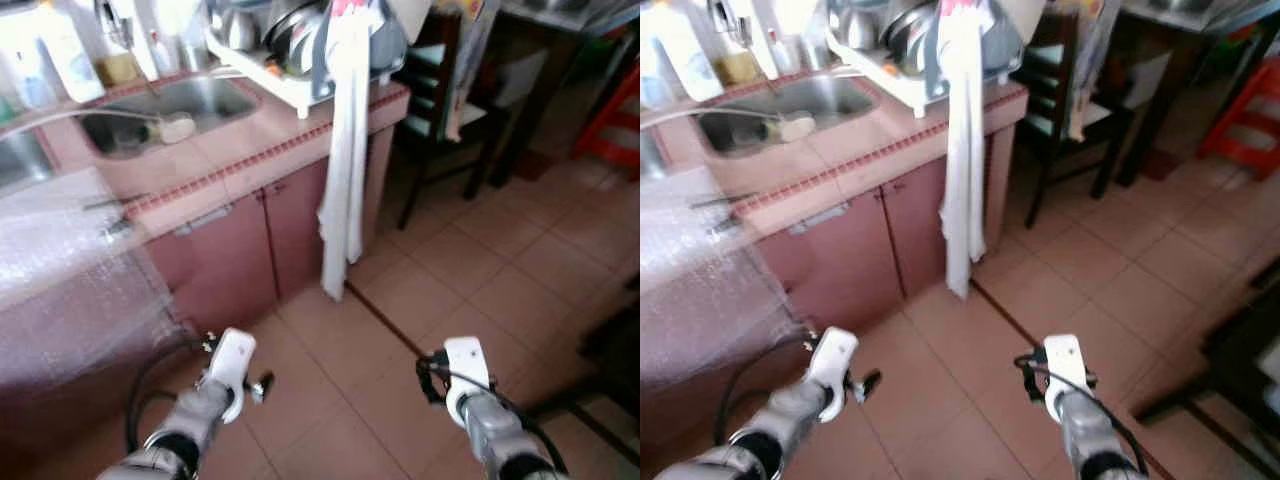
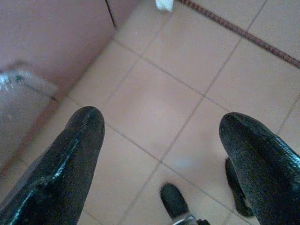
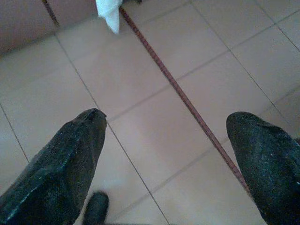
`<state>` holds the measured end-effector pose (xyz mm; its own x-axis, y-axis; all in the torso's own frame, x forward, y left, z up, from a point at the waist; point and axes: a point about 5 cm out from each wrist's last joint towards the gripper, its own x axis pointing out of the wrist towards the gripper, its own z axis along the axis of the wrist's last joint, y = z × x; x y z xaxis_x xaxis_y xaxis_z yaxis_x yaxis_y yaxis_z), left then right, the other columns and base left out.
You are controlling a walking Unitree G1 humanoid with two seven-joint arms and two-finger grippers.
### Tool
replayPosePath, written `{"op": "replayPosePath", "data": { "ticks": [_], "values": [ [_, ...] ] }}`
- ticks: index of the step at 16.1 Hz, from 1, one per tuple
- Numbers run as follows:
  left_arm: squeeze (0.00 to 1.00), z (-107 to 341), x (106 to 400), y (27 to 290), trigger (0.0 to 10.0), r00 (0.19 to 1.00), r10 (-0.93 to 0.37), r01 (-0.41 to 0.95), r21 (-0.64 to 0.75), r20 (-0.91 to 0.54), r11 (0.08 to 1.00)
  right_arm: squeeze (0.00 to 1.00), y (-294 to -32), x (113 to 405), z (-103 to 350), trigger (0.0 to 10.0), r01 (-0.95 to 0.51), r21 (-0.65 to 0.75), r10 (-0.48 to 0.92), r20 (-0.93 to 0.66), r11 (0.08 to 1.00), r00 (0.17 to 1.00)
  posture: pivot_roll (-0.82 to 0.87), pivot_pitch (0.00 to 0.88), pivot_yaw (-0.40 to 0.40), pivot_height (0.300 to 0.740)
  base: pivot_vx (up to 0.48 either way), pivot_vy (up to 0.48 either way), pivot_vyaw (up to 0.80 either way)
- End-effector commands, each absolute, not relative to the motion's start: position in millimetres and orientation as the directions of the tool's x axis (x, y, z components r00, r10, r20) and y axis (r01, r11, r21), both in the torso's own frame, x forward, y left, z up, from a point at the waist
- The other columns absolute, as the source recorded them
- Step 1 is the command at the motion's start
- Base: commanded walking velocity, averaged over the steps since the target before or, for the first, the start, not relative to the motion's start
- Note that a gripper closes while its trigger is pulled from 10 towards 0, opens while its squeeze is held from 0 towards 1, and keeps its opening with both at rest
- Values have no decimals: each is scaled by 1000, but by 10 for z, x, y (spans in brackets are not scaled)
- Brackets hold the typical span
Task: Kitchen organization
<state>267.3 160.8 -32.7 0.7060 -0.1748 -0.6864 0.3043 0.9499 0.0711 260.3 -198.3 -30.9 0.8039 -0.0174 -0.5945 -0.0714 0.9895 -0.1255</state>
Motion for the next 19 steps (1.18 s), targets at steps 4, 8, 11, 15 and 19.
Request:
{"op": "replayPosePath", "data": {
  "ticks": [4,8,11,15,19],
  "values": [
    [0,-316,2674,1779,10000,725,-87,242,135,-683,961,0,-1927,2603,-321,10000,-78,-112,-5,-601,991,799,-83,78,24,740,0,-247,0],
    [0,-357,2614,1954,10000,689,25,219,241,-724,945,0,-1894,2632,-312,10000,-101,-130,1,-611,986,791,-67,66,21,740,0,0,0],
    [0,-356,2598,2038,10000,677,49,216,262,-734,940,0,-1789,2647,-323,10000,-137,-119,31,-631,983,775,-42,60,13,740,0,0,0],
    [0,-413,2489,2168,10000,634,75,225,277,-770,934,0,-1569,2667,-333,10000,-174,-98,72,-638,980,767,-14,54,25,740,0,0,0],
    [0,-502,2365,2166,10000,592,69,212,238,-803,948,0,-1710,2555,-423,10000,24,-9,-23,-682,1000,731,-2,53,17,740,0,0,0]
  ]
}}
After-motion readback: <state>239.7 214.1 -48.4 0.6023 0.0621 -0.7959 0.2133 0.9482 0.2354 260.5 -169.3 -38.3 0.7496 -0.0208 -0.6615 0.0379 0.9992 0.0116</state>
